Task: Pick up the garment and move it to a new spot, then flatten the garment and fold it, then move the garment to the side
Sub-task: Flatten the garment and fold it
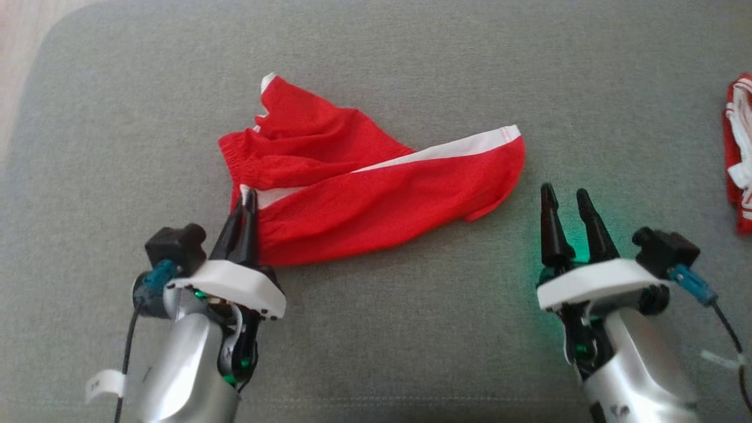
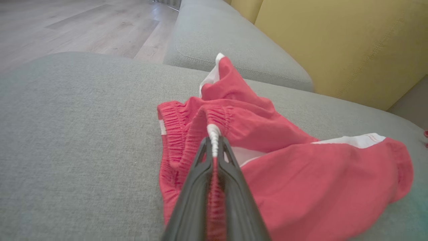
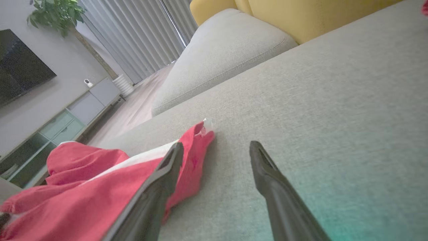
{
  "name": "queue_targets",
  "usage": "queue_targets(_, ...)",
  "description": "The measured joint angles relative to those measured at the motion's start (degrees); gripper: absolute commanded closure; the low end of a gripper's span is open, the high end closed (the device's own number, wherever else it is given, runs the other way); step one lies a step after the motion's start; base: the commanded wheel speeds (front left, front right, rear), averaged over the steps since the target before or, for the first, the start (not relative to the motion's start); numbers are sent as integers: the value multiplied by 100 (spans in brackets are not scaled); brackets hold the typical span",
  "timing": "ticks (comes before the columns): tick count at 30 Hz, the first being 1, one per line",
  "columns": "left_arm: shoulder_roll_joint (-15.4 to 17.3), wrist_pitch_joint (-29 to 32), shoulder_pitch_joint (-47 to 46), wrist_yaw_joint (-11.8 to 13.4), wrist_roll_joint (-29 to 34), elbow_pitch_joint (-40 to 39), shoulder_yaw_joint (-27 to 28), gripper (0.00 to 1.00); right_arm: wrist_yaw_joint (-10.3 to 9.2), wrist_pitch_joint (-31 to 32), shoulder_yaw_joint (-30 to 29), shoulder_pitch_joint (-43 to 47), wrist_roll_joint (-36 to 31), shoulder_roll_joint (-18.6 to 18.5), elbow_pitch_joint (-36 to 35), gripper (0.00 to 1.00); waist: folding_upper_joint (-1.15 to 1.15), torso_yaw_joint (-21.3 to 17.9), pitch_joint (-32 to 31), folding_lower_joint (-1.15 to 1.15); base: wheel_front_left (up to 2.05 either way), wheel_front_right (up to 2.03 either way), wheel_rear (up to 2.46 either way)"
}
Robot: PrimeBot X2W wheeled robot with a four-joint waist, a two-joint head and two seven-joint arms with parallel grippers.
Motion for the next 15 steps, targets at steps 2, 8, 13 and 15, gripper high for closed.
queue_targets(2, 0, 0, 38, -33, 31, -67, -40, 100, 0, 1, 123, -218, 200, -9, 185, 0, 0, 53, 15, 0, 0, 0, 0)
queue_targets(8, 2, 0, 59, -81, 31, -109, -174, 100, 0, 224, 191, -921, 528, -11, 566, 0, 0, 176, 59, 0, 0, 0, 0)
queue_targets(13, 2, 0, 57, -81, 30, -142, -281, 100, 0, 781, 177, -1619, 647, -33, 1042, 0, 0, 256, 140, 0, 0, 0, 0)
queue_targets(15, 2, -1, 55, -81, 22, -147, -333, 100, 0, 985, 155, -1851, 634, -38, 1278, 0, 0, 287, 177, 0, 0, 0, 0)
